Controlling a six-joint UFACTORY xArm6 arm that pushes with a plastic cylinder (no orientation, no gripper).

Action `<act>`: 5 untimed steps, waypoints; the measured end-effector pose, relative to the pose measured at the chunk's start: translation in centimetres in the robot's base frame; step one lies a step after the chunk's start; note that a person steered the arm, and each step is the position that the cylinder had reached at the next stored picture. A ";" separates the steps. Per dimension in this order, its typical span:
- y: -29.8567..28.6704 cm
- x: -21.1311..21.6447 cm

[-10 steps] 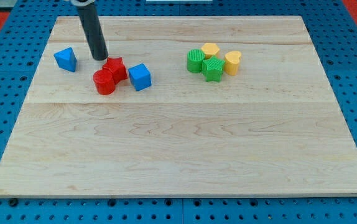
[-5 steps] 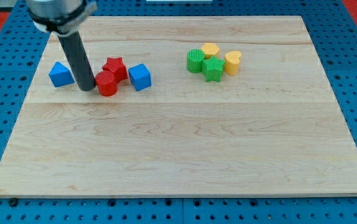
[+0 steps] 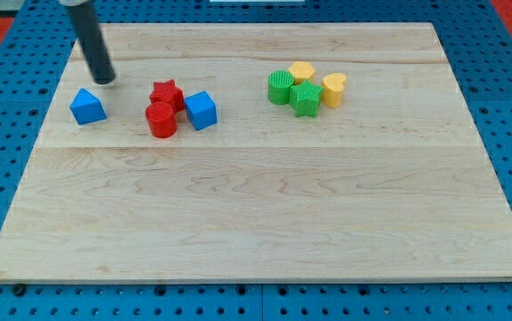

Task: Separate the blue triangle from the red star and red circle

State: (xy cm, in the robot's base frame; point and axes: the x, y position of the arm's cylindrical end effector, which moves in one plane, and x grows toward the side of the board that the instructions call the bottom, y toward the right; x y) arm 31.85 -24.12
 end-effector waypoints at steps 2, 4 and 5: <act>5.3 7.5; 8.4 12.5; 8.1 9.0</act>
State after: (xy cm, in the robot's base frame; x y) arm 40.84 -16.00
